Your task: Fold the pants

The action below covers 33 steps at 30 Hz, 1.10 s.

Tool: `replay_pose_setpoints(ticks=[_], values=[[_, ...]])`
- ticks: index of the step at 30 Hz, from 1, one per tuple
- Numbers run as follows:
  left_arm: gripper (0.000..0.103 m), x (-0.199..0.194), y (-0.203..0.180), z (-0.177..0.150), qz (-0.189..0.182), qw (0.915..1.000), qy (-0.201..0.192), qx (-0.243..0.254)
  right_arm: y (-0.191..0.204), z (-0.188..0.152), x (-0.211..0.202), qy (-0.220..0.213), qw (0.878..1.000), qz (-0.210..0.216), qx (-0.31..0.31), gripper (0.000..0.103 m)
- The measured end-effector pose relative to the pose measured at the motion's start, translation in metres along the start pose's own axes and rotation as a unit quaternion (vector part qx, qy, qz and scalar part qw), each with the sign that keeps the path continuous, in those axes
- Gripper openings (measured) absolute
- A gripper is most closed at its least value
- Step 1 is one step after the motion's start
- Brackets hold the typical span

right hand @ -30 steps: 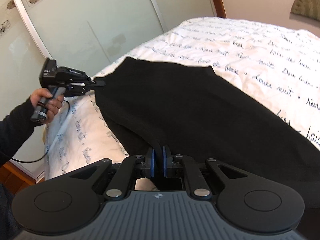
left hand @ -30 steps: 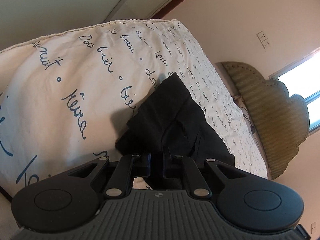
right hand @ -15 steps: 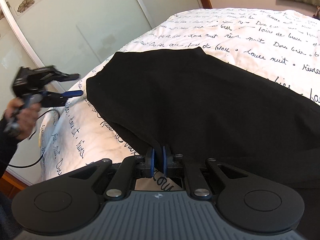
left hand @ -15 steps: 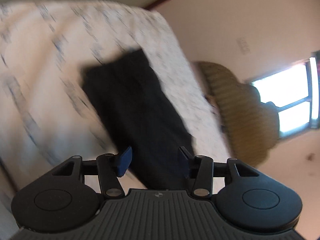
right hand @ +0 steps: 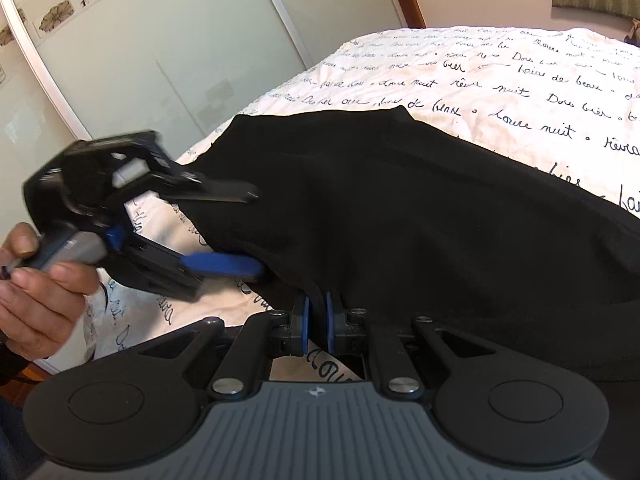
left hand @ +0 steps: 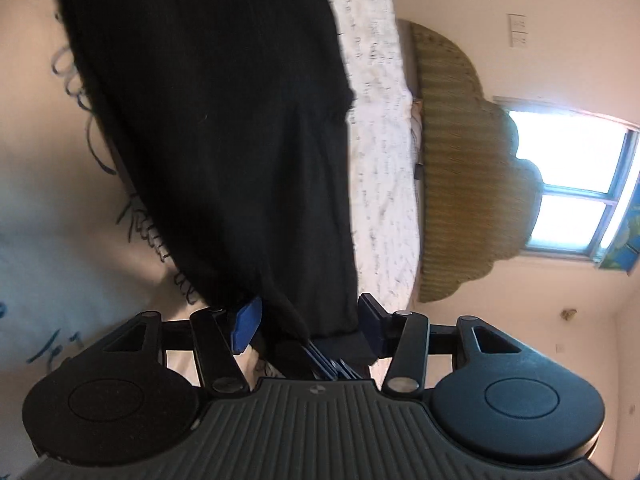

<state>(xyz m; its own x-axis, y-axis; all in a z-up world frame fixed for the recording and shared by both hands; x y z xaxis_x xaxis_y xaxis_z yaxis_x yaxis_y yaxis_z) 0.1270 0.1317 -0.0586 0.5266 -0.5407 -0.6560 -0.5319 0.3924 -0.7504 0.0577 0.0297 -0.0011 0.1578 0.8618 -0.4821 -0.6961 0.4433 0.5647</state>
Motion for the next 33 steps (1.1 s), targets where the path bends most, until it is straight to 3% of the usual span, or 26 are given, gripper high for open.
replay_pose_setpoints(ticks=[3, 6, 8, 10, 12, 13, 14, 16, 17, 20, 21, 22, 24, 27, 30, 33], values=[[0.054, 0.009, 0.003, 0.005, 0.026, 0.9995, -0.015, 0.010, -0.001, 0.000, -0.001, -0.006, 1.000, 0.004, 0.005, 0.009], [0.047, 0.019, 0.004, 0.007, 0.033, 0.9964, -0.051, 0.060, -0.007, -0.003, -0.002, -0.018, 0.999, -0.001, 0.034, 0.014], [0.034, 0.023, 0.010, 0.006, 0.031, 0.9923, -0.076, 0.093, -0.008, -0.006, -0.010, -0.032, 0.998, -0.004, 0.056, 0.023], [0.023, 0.024, 0.016, 0.002, 0.025, 0.9871, -0.101, 0.121, -0.007, -0.009, -0.029, -0.066, 0.995, -0.001, 0.072, 0.029], [0.018, 0.022, 0.023, -0.001, 0.014, 0.9820, -0.116, 0.148, -0.012, -0.009, -0.059, -0.115, 0.989, 0.000, 0.098, 0.034], [0.018, 0.021, 0.024, -0.002, 0.004, 0.9800, -0.121, 0.158, -0.019, -0.008, -0.077, -0.141, 0.983, -0.005, 0.115, 0.044], [0.018, 0.020, 0.024, -0.003, -0.001, 0.9788, -0.124, 0.163, -0.031, -0.007, -0.098, -0.172, 0.975, -0.019, 0.138, 0.060], [0.017, 0.020, 0.024, -0.003, 0.000, 0.9783, -0.125, 0.165, -0.065, -0.005, -0.147, -0.249, 0.947, -0.054, 0.196, 0.077], [0.017, 0.019, 0.024, -0.003, 0.000, 0.9780, -0.126, 0.166, -0.086, -0.006, -0.172, -0.292, 0.925, -0.065, 0.233, 0.078], [0.017, 0.019, 0.024, -0.003, -0.006, 0.9780, -0.124, 0.168, -0.146, -0.025, -0.233, -0.398, 0.840, -0.070, 0.362, 0.078], [0.017, 0.018, 0.024, -0.003, -0.007, 0.9782, -0.123, 0.167, -0.161, -0.032, -0.244, -0.415, 0.819, -0.065, 0.391, 0.078], [0.017, 0.018, 0.024, -0.003, -0.008, 0.9782, -0.123, 0.167, -0.171, -0.037, -0.250, -0.421, 0.807, -0.064, 0.410, 0.078], [0.017, 0.018, 0.024, -0.003, -0.009, 0.9783, -0.121, 0.168, -0.189, -0.047, -0.256, -0.420, 0.791, -0.083, 0.437, 0.078], [0.017, 0.020, 0.023, -0.002, -0.010, 0.9785, -0.119, 0.168, -0.199, -0.052, -0.256, -0.409, 0.788, -0.112, 0.446, 0.077], [0.017, 0.021, 0.022, -0.002, -0.009, 0.9784, -0.119, 0.169, -0.203, -0.044, -0.254, -0.413, 0.791, -0.106, 0.440, 0.077], [0.017, 0.022, 0.022, -0.001, -0.009, 0.9782, -0.119, 0.170, -0.217, -0.041, -0.257, -0.421, 0.781, -0.104, 0.449, 0.077]])
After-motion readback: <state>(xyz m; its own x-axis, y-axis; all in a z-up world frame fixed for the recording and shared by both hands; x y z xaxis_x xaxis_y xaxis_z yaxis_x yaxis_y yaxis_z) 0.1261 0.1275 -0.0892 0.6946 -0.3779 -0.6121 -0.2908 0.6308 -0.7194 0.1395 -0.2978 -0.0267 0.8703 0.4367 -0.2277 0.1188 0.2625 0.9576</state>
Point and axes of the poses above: each gripper's, at about its wrist camera, not at the fingertips, and x roughly the way its jaws point, y to its left, z to its top, the point moved 10 cm from there along x, roughly the way its jaws point, and after that the axes turned 14 degrees about z, right-handed, at the moved point
